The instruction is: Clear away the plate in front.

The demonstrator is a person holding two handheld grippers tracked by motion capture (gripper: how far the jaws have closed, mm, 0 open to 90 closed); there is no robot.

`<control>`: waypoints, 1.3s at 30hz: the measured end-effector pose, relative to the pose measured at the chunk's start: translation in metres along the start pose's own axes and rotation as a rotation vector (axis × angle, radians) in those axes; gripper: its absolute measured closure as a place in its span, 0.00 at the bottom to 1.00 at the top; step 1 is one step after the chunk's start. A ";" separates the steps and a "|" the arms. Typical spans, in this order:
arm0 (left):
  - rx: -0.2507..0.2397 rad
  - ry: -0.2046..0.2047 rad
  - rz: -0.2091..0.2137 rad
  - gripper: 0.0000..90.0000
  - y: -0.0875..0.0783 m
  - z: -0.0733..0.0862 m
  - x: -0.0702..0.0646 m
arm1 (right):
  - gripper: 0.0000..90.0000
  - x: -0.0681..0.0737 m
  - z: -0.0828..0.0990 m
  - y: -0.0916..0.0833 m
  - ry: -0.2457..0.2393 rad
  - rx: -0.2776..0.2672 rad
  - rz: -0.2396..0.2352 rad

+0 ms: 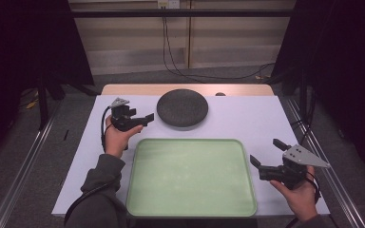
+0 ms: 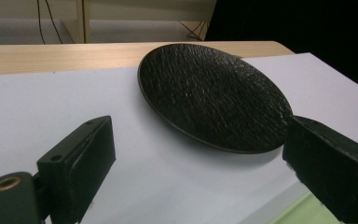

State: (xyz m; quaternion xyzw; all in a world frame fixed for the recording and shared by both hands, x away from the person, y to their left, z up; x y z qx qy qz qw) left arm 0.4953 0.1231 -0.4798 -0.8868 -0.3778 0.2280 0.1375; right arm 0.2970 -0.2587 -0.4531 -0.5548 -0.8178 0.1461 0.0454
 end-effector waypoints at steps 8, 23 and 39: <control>0.015 -0.036 -0.016 0.11 0.017 -0.001 0.004 | 0.03 0.002 -0.001 0.000 -0.008 -0.006 -0.006; 0.030 -0.092 -0.050 0.15 0.043 -0.004 0.014 | 0.03 0.003 -0.002 -0.001 -0.014 -0.013 -0.014; 0.049 -0.176 -0.078 0.24 0.074 -0.007 0.017 | 0.04 0.001 -0.004 -0.002 -0.005 -0.023 -0.013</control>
Point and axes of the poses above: each handheld gripper's, and its own axes: y roughly forward along the jaws, z roughly out of its underside, x roughly to its left, the point moved 9 cm from there along y, roughly forward along the jaws, and after that the axes turned 4 degrees about z, right-handed, at the moved point
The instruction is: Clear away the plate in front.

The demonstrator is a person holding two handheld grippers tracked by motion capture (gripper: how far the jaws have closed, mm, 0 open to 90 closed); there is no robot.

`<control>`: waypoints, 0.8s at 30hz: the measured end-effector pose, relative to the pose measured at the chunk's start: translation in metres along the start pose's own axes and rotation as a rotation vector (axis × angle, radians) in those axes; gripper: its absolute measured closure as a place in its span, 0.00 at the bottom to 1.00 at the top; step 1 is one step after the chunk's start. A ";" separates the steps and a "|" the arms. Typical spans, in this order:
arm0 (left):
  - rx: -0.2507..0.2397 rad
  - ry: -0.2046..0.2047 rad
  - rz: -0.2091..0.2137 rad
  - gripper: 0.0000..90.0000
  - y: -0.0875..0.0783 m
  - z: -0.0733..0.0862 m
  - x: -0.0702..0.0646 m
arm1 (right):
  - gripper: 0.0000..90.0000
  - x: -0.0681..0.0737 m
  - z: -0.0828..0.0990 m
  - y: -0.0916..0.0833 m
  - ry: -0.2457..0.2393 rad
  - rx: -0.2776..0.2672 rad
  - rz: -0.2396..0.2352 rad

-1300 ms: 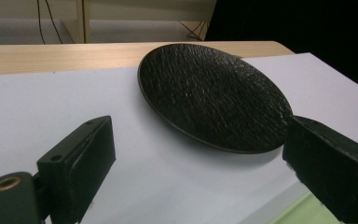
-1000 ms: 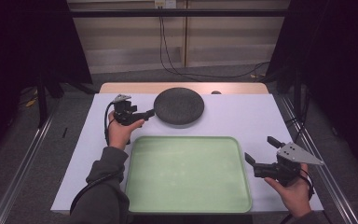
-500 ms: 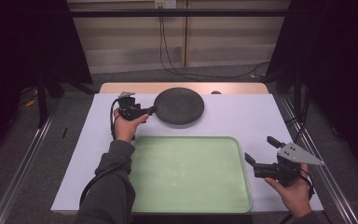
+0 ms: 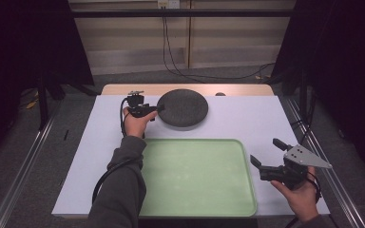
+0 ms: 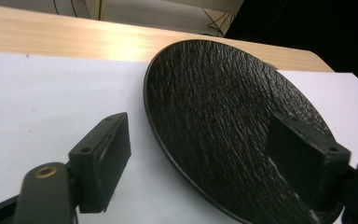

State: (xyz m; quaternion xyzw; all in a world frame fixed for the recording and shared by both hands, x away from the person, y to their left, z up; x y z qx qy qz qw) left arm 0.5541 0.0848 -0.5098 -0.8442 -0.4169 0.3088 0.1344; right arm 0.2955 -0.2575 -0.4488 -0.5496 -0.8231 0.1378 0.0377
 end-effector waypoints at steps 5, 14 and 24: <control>0.015 -0.013 -0.002 0.30 0.008 0.004 0.002 | 0.04 0.000 0.000 0.000 0.006 0.002 0.000; 0.036 -0.060 -0.018 0.33 0.017 0.005 0.006 | 0.04 0.001 -0.001 0.000 0.006 -0.002 -0.012; 0.064 -0.152 0.000 0.47 0.024 0.011 0.005 | 0.05 0.001 -0.001 0.000 0.012 -0.001 -0.017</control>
Point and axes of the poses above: each handheld gripper's, and its own axes: y roughly forward along the jaws, z roughly out of its underside, x roughly to its left, the point moved 9 cm from there along y, roughly forward along the jaws, and after that the axes turned 4 degrees about z, right-handed, at the moved point
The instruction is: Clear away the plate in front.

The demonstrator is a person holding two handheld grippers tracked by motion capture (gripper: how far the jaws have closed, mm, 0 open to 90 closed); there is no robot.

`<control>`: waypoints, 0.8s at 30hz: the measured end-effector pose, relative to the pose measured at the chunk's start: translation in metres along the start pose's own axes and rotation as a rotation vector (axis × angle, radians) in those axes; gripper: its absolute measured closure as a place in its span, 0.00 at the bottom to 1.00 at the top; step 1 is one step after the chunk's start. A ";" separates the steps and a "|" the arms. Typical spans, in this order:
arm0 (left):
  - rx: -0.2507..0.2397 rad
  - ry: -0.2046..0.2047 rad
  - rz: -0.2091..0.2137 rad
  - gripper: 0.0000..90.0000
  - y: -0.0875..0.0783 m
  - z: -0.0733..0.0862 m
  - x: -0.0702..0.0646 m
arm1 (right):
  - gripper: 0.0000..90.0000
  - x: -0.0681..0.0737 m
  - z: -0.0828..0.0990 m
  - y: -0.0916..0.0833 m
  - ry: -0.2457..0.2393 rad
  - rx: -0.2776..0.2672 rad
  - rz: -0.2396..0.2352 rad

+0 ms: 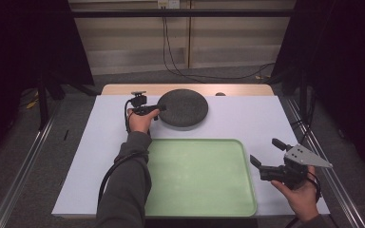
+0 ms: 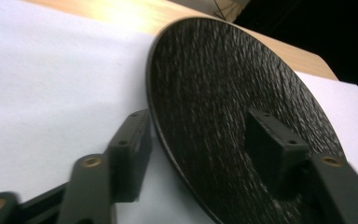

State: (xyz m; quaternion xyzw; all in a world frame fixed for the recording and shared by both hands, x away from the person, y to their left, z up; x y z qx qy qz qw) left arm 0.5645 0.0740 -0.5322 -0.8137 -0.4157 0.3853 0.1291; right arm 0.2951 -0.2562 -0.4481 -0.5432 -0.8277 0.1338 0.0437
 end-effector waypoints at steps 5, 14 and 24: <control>0.012 -0.054 -0.013 0.55 0.004 0.005 0.003 | 0.05 0.000 0.000 0.000 0.006 0.002 -0.012; 0.011 -0.165 -0.005 0.65 0.012 0.007 0.004 | 0.05 0.000 -0.001 0.000 0.007 -0.002 -0.011; -0.091 -0.344 -0.009 0.74 0.021 0.006 0.007 | 0.05 -0.002 -0.001 0.001 0.015 0.000 -0.002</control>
Point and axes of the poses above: each handheld gripper's, and its own axes: y roughly forward along the jaws, z roughly out of its underside, x roughly to its left, the point moved 9 cm from there along y, roughly forward along the jaws, and after that the axes turned 4 degrees about z, right-handed, at the moved point
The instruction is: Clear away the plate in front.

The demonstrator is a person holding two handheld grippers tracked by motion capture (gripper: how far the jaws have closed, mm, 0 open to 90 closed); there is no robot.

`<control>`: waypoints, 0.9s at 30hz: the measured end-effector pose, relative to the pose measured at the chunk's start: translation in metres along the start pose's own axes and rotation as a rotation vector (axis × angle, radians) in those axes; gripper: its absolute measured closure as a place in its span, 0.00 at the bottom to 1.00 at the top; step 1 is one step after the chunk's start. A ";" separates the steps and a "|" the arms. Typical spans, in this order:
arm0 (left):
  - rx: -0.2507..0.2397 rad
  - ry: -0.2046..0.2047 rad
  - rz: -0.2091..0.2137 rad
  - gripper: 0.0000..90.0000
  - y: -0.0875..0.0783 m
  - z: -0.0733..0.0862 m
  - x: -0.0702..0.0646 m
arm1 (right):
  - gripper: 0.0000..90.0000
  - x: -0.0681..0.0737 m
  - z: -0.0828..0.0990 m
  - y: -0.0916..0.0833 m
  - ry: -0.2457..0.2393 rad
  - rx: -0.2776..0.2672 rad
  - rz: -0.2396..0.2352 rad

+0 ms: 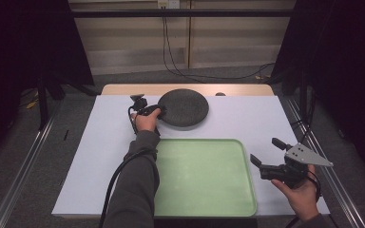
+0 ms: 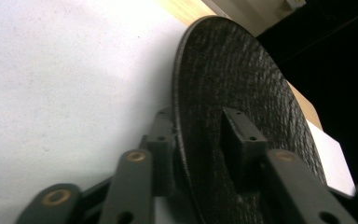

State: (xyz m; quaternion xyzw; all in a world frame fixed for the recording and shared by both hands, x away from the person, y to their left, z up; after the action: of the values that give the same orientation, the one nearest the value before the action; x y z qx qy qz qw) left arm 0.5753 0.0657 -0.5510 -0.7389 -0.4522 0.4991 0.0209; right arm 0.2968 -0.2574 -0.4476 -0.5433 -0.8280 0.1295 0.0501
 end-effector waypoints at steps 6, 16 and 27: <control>-0.041 -0.023 0.000 0.82 0.006 0.002 -0.003 | 0.05 -0.001 -0.001 0.000 0.005 -0.004 -0.005; -0.070 0.014 0.128 0.96 -0.012 -0.007 -0.038 | 0.06 -0.001 -0.003 0.000 0.017 -0.010 -0.006; -0.059 0.071 0.079 0.97 -0.022 -0.014 -0.054 | 0.05 -0.002 -0.005 0.000 0.018 -0.020 -0.004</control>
State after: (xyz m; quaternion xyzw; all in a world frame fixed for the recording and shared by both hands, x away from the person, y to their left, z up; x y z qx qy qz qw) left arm 0.5665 0.0472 -0.4945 -0.7736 -0.4364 0.4595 -0.0046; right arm 0.2989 -0.2583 -0.4423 -0.5434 -0.8297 0.1161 0.0526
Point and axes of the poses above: each handheld gripper's, and its own axes: y roughly forward along the jaws, z roughly out of its underside, x roughly to its left, the point moved 9 cm from there along y, roughly forward along the jaws, and after that the axes turned 4 degrees about z, right-handed, at the moved point
